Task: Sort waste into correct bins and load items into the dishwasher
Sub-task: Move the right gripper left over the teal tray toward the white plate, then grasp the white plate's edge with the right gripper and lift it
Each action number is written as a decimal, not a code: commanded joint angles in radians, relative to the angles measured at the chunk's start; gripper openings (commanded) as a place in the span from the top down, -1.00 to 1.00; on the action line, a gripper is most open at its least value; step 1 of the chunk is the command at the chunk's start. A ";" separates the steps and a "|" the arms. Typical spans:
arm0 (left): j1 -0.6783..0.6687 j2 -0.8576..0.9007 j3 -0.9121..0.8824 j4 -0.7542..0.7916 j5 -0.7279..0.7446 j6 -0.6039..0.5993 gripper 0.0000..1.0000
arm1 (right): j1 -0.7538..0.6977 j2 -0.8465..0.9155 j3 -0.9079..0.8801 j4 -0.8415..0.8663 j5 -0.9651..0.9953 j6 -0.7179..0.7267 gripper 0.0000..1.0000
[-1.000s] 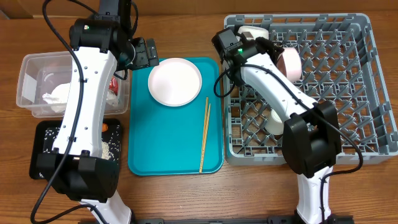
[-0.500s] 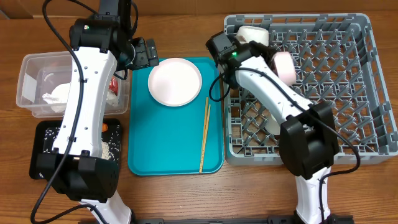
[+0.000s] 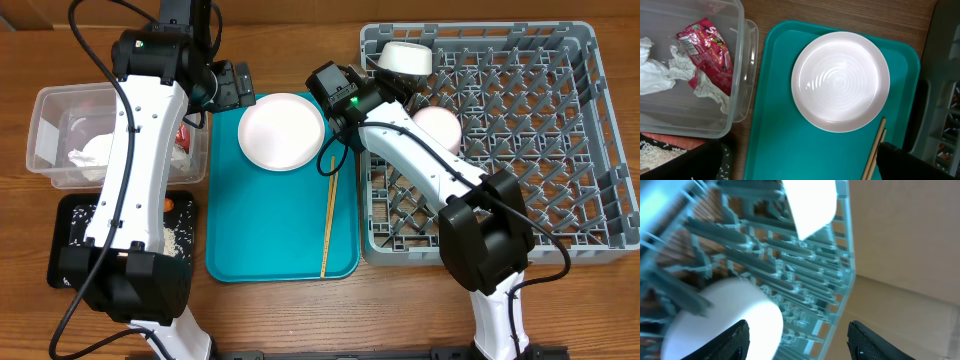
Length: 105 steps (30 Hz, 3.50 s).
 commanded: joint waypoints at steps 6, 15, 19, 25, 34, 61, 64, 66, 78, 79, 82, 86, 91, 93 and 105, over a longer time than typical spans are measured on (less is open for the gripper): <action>0.001 0.003 -0.005 0.001 0.009 -0.003 -1.00 | -0.046 -0.181 0.023 -0.024 -0.413 0.253 -0.30; 0.001 0.003 -0.005 0.001 0.009 -0.003 -0.99 | -0.094 -0.285 0.023 -0.100 -0.977 0.494 -0.54; 0.001 0.003 -0.005 0.001 0.009 -0.003 -1.00 | -0.091 -0.281 -0.001 -0.070 -1.258 0.494 -0.57; 0.001 0.003 -0.005 0.001 0.009 -0.003 -0.99 | -0.058 -0.277 -0.091 0.121 -1.385 0.607 -0.36; 0.001 0.003 -0.005 0.001 0.009 -0.003 -1.00 | 0.013 -0.277 -0.262 0.473 -1.131 0.870 -0.27; 0.001 0.003 -0.005 0.001 0.009 -0.003 -1.00 | 0.101 -0.064 -0.381 0.763 -0.716 0.932 -0.29; 0.001 0.003 -0.005 0.001 0.009 -0.003 -1.00 | 0.101 -0.063 -0.381 0.763 -0.711 0.936 -0.29; 0.001 0.003 -0.005 0.001 0.009 -0.003 -0.99 | 0.101 -0.061 -0.383 0.764 -0.710 0.936 -0.29; 0.001 0.003 -0.005 0.001 0.009 -0.003 -1.00 | 0.090 0.018 -0.385 0.832 -0.673 0.935 -0.15; 0.001 0.003 -0.005 0.001 0.009 -0.003 -1.00 | 0.088 0.019 -0.385 0.834 -0.674 0.935 -0.09; 0.001 0.003 -0.005 0.001 0.009 -0.003 -0.99 | 0.084 0.021 -0.385 0.835 -0.674 0.935 0.04; 0.001 0.003 -0.005 0.001 0.009 -0.003 -0.99 | 0.076 0.025 -0.388 0.834 -0.674 0.936 0.06; 0.001 0.003 -0.005 0.001 0.009 -0.003 -0.99 | 0.074 0.050 -0.388 0.842 -0.675 0.962 0.06; 0.000 0.003 -0.005 0.002 0.009 -0.003 -1.00 | 0.074 0.058 -0.388 0.846 -0.677 0.962 0.07; 0.008 0.003 -0.005 0.002 0.009 -0.003 -0.99 | 0.075 0.059 -0.388 0.846 -0.678 0.961 0.84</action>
